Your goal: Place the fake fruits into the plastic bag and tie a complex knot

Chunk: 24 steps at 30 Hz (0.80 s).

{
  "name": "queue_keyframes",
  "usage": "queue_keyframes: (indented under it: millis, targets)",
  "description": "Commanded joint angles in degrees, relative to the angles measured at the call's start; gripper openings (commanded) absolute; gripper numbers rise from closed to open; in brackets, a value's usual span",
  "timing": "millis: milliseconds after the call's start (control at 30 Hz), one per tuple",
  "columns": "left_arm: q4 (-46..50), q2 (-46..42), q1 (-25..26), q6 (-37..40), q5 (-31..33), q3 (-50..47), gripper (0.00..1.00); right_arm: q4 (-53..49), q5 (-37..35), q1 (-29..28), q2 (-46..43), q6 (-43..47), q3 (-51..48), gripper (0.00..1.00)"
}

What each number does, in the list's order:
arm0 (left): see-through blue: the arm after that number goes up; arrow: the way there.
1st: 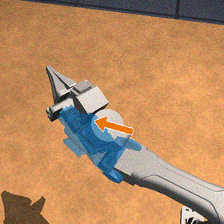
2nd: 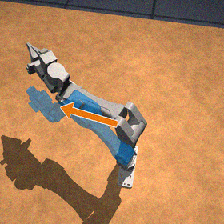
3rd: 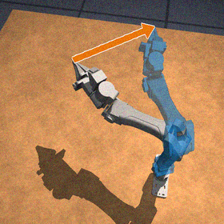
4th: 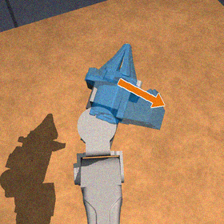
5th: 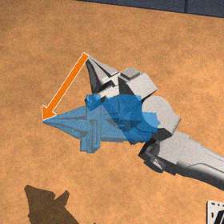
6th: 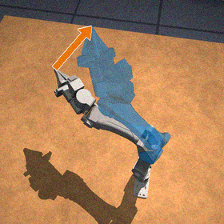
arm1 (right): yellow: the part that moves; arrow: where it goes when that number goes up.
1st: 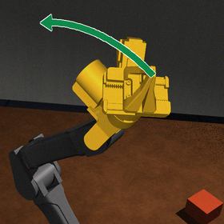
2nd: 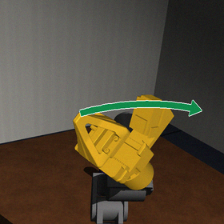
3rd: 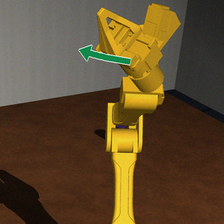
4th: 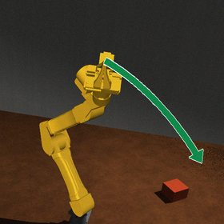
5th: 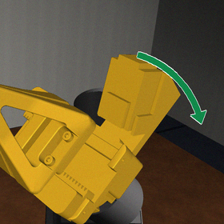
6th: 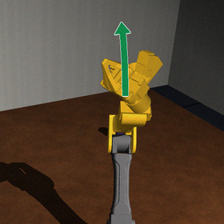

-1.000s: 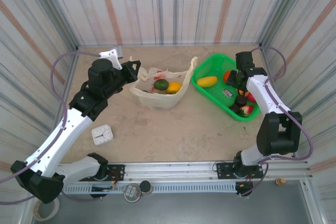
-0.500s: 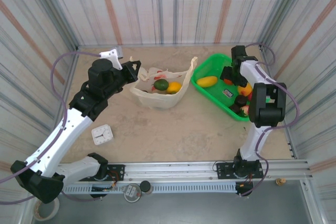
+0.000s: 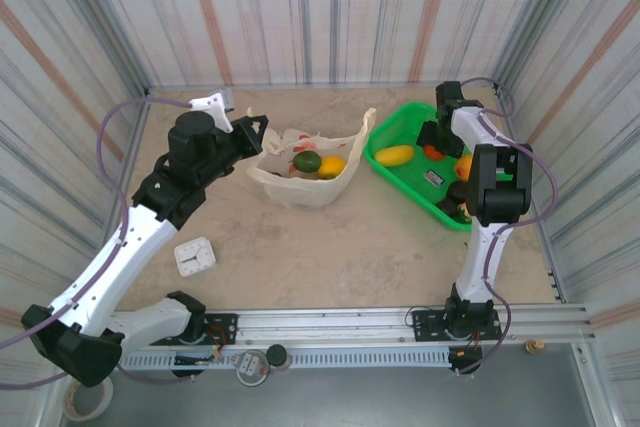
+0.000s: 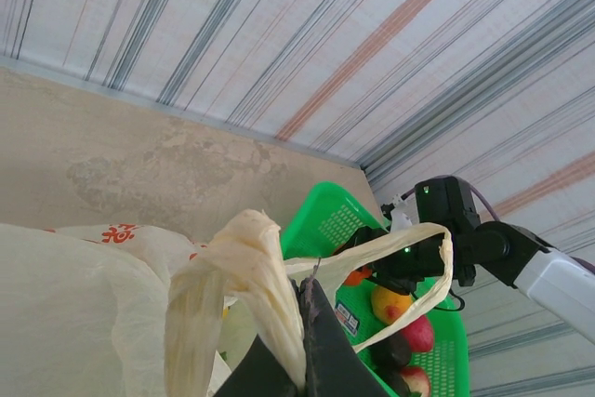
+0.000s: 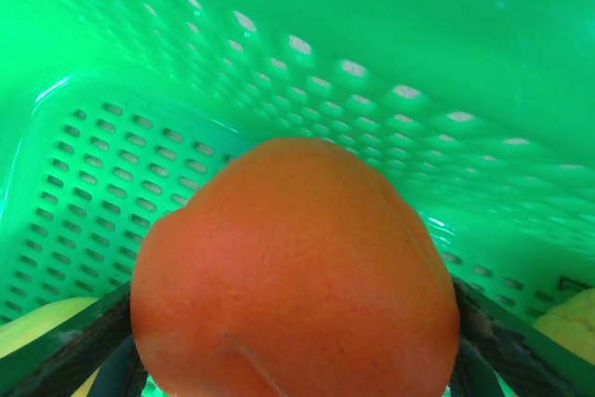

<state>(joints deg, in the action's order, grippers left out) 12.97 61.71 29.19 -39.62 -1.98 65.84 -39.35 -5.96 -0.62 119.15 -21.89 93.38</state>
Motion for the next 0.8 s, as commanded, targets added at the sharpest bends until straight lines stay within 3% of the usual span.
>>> queue_keyframes:
  millis: [0,67,200,433,600,767]
  targets:
    - [-1.4,0.2,-0.4,1.1,-0.3,-0.1,0.0,0.2,0.0,0.1,0.3,0.2,-0.5,0.68]
    - [-1.5,-0.2,-0.5,1.0,-0.1,-0.2,0.0,1.1,0.0,-0.1,-1.6,0.1,-2.4,0.64]
    - [-1.6,-0.7,-0.6,1.1,-0.1,-0.4,0.0,1.4,0.3,-1.0,-8.3,0.4,-4.8,0.64]
    - [-1.2,-0.6,-0.3,1.7,1.1,-0.3,0.0,1.6,-0.5,-7.1,-27.7,1.2,-7.5,0.63]
    - [-2.0,-0.4,-0.2,1.1,0.0,-0.7,0.0,4.8,1.7,-14.4,-38.9,2.0,-4.5,0.62]
    - [-2.1,-0.9,-0.4,1.2,0.3,-0.8,0.0,8.1,3.7,-26.8,-40.6,7.8,-0.4,0.62]
